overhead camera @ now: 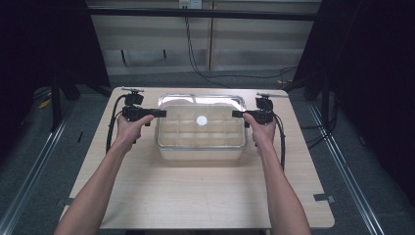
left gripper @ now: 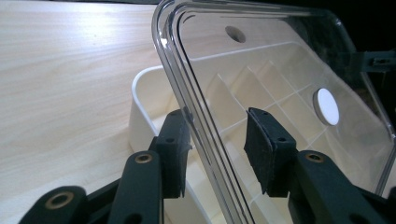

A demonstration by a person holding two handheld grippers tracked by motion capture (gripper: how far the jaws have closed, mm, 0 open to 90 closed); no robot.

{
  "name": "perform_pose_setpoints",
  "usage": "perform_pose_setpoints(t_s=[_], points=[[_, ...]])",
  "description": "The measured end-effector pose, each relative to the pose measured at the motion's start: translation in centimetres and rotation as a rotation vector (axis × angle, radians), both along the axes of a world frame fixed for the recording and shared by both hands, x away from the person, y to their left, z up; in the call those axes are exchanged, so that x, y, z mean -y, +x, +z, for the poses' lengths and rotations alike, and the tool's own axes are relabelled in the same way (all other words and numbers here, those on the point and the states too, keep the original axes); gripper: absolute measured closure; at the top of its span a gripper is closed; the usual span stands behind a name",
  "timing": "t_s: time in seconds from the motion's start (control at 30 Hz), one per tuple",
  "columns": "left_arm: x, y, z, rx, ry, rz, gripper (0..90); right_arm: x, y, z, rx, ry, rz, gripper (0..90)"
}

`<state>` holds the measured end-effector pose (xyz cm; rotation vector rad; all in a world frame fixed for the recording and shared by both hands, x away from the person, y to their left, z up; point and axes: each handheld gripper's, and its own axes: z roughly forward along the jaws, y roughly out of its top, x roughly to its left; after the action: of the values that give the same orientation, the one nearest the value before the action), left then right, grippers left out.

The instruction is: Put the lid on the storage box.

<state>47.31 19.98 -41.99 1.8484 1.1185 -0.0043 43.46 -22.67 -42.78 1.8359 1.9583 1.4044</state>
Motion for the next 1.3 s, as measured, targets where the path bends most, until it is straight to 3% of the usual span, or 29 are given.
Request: perform_pose_setpoints(t_s=[0.2,0.43,0.67,0.77,1.0,1.17,1.3], points=[[-0.1,0.2,-0.8,-0.023,0.011,0.001,59.0,-0.4,0.5,-0.8,-0.02,-0.013,-0.017,44.5],[-0.3,0.6,-1.6,-0.05,-0.029,0.01,58.4,-0.6,0.5,-0.9,-0.013,-0.022,-0.024,44.3],[-0.2,0.4,-1.5,-0.034,-0.019,-0.005,58.4,-0.6,0.5,-0.7,-0.004,-0.055,-0.023,42.1],[-0.1,0.4,-1.7,-0.043,-0.022,-0.004,58.4,-0.8,0.4,-0.7,-0.003,-0.091,-0.023,39.5],[-0.1,0.3,-1.9,-0.042,-0.013,0.014,58.3,-1.1,0.8,-1.2,-0.036,-0.099,-0.031,36.0],[-0.1,0.5,-2.4,-0.054,0.021,0.017,56.5,-1.5,1.0,-1.7,-0.065,-0.105,-0.041,34.1],[-0.1,0.5,-2.7,-0.064,0.008,0.028,56.0,-1.8,1.1,-1.9,-0.08,-0.114,-0.05,32.4]])
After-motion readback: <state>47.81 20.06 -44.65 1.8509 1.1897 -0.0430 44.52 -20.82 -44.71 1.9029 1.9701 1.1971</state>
